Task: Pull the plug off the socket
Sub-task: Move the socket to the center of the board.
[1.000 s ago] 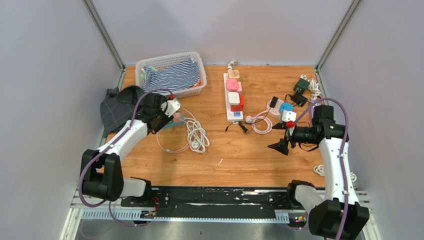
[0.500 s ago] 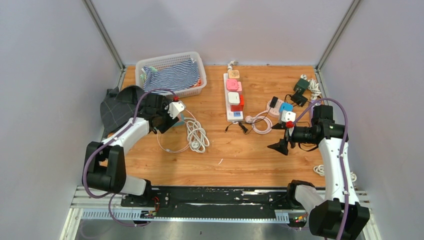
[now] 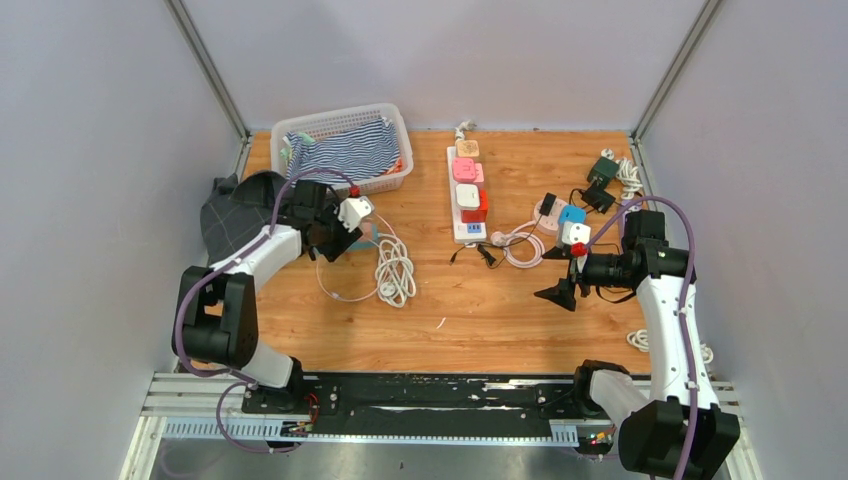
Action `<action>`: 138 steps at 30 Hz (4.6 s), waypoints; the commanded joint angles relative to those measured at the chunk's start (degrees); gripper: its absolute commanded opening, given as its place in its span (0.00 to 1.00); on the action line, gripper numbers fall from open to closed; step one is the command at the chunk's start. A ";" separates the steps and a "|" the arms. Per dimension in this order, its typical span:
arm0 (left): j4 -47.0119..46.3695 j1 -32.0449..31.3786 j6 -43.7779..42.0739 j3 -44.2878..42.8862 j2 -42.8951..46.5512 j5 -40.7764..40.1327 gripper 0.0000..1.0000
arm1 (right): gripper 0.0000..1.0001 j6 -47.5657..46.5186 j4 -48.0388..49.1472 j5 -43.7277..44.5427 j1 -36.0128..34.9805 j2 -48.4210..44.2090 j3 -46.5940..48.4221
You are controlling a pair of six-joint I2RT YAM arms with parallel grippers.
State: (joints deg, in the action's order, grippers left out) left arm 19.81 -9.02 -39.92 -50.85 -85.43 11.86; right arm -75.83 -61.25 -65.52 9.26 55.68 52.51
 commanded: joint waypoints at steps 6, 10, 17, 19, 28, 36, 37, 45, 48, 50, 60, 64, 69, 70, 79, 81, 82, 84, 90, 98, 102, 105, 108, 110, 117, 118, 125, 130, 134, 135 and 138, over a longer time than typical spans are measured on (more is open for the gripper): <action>-9.06 0.31 0.77 2.63 3.13 2.95 0.73 | 0.82 0.24 -0.80 -0.40 -1.08 -0.57 -0.79; -8.47 0.31 0.23 1.65 1.28 4.32 0.71 | 0.82 0.20 -0.80 -0.41 -1.11 -0.57 -0.79; -7.18 0.30 0.20 -0.76 -3.39 8.56 0.58 | 0.82 0.24 -0.80 -0.40 -1.08 -0.57 -0.85; -5.40 0.25 0.60 -1.95 -4.08 9.35 0.50 | 0.82 0.19 -0.80 -0.40 -1.15 -0.57 -0.83; 0.60 -4.63 1.53 -2.18 -0.68 7.58 0.40 | 0.82 0.16 -0.88 -0.18 -1.09 -0.57 -0.74; 4.12 -12.45 9.27 -4.09 -1.93 6.48 0.30 | 0.82 0.23 -0.97 -0.05 -1.13 -0.42 -0.59; 3.56 -13.69 10.53 -3.71 -1.61 6.54 0.30 | 0.82 0.23 -0.99 0.02 -1.14 -0.41 -0.61; -1.99 -22.40 25.84 0.04 1.46 3.58 0.29 | 0.82 0.33 -0.97 -0.14 -1.16 0.02 -0.66; -3.00 -24.56 34.92 -0.77 0.12 2.41 0.29 | 0.82 0.33 -0.97 -0.47 -1.18 0.36 -0.73; -3.64 -26.12 41.46 -1.77 -1.74 0.84 0.29 | 0.82 0.33 -1.05 -0.78 -1.20 0.62 -0.75; -11.65 -39.10 53.76 -1.80 -7.01 -12.71 0.41 | 0.82 0.29 -1.24 -1.85 -1.35 2.07 -0.92; -13.55 -43.09 54.47 -1.62 -7.30 -18.93 0.57 | 0.82 0.33 -1.29 -1.85 -1.48 2.96 -1.00; -14.54 -44.16 52.21 -1.71 -3.15 -21.22 0.99 | 0.82 0.36 -1.39 -2.21 -1.78 3.54 -1.02; -14.58 -44.16 51.70 -1.71 -1.89 -21.12 1.00 | 0.82 0.39 -1.33 -2.21 -1.83 3.55 -1.05; -14.55 -44.16 47.89 0.23 9.86 -19.04 1.00 | 0.82 0.51 -1.41 -1.54 -1.79 4.04 -1.01; -14.54 -44.16 46.63 1.88 14.06 -20.88 1.00 | 0.82 0.47 -1.41 -1.61 -1.79 3.83 -1.01; -15.07 -44.16 46.38 3.18 16.35 -22.88 1.00 | 0.82 0.49 -1.41 -1.75 -1.79 3.71 -1.05; -17.81 -44.08 46.44 7.31 22.89 -27.63 1.00 | 0.83 0.55 -1.43 -2.05 -1.79 3.29 -0.81; -18.31 -36.90 50.18 20.39 36.36 -28.66 0.98 | 1.00 2.69 -0.97 -5.73 -1.79 2.45 0.12; -17.07 -30.63 56.56 24.74 31.53 -22.98 0.72 | 1.00 2.97 -0.45 -4.87 -1.80 2.38 -0.81; -19.60 -30.09 55.64 22.62 24.54 -12.93 0.62 | 1.00 2.89 -0.37 -4.97 -1.79 2.92 -1.18; -19.55 -30.10 55.04 20.82 21.72 -7.02 0.65 | 1.00 2.88 -0.36 -4.80 -1.83 2.95 -1.18; -23.30 -30.30 55.55 21.60 19.68 -2.60 0.67 | 1.00 2.85 -0.36 -4.71 -1.80 2.61 -1.16; -25.46 -31.16 55.86 22.17 18.42 -1.06 0.68 | 1.00 2.80 -0.36 -4.79 -1.79 2.40 -1.19; -28.62 -35.63 55.64 18.84 12.97 -3.83 0.68 | 1.00 2.88 -0.36 -4.80 -1.79 1.98 -1.31; -28.76 -36.16 55.63 18.26 12.67 -4.25 0.68 | 1.00 2.88 -0.36 -4.80 -1.79 1.98 -1.35; -28.77 -38.64 58.18 14.61 9.34 -11.73 0.62 | 1.00 2.88 -0.45 -4.88 -1.79 1.96 -1.36; -28.72 -40.13 58.90 12.77 6.03 -13.47 0.58 | 1.00 2.88 -0.45 -4.97 -1.79 1.97 -1.38; -28.69 -41.12 58.58 11.78 4.22 -16.12 0.57 | 1.00 2.88 -0.45 -4.97 -1.79 2.05 -1.42; -28.65 -41.23 58.33 11.56 3.81 -16.52 0.55 | 1.00 2.88 -0.45 -5.02 -1.81 2.06 -1.44; -28.60 -41.38 57.74 10.89 2.78 -17.25 0.54 | 1.00 2.88 -0.46 -5.10 -1.79 2.06 -1.45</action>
State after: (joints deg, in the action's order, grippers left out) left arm -7.66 -49.76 18.46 -37.95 -81.38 -2.26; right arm -73.25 -61.08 -69.01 8.27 58.33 51.81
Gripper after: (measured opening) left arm 0.544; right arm 0.999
